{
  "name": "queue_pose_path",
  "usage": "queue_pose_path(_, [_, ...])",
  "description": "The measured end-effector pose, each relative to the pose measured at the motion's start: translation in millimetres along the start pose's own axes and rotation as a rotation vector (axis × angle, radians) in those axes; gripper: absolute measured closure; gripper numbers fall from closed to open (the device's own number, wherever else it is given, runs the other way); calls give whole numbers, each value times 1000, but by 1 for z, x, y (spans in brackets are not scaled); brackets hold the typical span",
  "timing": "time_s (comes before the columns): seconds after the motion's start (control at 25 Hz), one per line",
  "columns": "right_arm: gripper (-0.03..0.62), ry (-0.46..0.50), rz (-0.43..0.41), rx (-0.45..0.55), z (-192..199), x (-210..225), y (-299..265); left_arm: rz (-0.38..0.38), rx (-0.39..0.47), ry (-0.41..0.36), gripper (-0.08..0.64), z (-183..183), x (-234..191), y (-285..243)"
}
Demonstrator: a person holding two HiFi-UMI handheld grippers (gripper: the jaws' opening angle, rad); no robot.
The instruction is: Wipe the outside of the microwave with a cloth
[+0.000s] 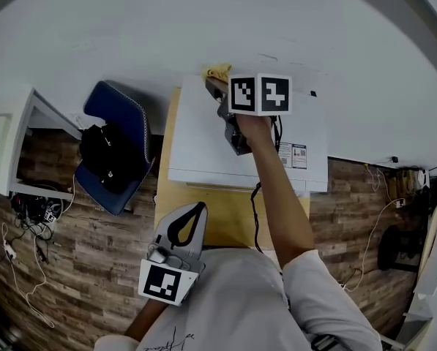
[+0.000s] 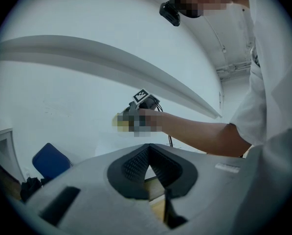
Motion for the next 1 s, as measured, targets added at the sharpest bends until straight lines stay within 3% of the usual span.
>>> queue_pose_path(0.44, [476, -102, 183, 62, 10, 127, 88, 99, -6, -15, 568, 2, 37, -29])
queue_pose_path(1.0, [476, -192, 403, 66, 33, 254, 157, 128, -22, -23, 568, 3, 53, -47])
Point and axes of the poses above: the fingertips, and each gripper's own axes: y backward along the fingers, x to its right, z out of its underside, the point moved 5 cm from there along y, backward along the fingers, and after that the axes turned 10 degrees about z, right-handed, at the moved point
